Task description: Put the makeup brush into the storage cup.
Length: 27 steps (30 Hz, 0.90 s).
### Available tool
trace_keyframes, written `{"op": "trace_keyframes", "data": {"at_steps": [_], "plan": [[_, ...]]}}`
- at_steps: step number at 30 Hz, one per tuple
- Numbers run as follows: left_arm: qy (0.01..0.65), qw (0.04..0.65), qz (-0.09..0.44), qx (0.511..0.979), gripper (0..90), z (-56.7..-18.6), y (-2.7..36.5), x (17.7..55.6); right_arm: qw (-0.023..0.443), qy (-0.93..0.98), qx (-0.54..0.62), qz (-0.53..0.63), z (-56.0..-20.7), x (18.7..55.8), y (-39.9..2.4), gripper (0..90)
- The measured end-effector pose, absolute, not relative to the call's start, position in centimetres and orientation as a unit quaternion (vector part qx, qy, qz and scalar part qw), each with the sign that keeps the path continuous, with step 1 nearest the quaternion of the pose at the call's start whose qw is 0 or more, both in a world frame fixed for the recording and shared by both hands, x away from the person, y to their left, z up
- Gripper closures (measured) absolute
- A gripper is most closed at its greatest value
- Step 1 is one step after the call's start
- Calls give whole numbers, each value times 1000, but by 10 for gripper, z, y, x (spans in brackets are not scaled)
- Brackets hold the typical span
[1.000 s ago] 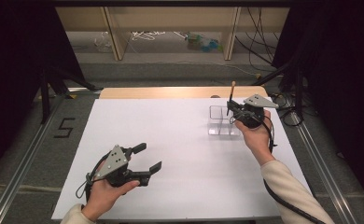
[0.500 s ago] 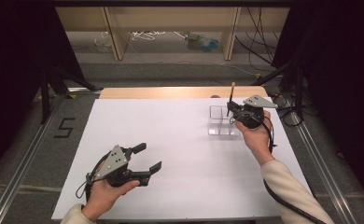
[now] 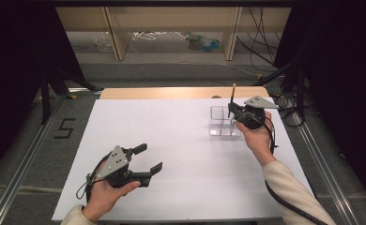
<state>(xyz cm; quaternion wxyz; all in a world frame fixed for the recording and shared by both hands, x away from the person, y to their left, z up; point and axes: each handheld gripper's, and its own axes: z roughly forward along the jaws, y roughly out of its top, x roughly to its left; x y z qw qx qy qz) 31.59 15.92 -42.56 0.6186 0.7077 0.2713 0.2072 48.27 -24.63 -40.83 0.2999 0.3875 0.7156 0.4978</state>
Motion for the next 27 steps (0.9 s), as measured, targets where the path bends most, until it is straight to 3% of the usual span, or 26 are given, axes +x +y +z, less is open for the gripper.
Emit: {"op": "trace_keyframes", "data": {"at_steps": [27], "plan": [[270,618,210,708,172,-425,160,316,290,721,394,492,-414,485,-246,841]]}}
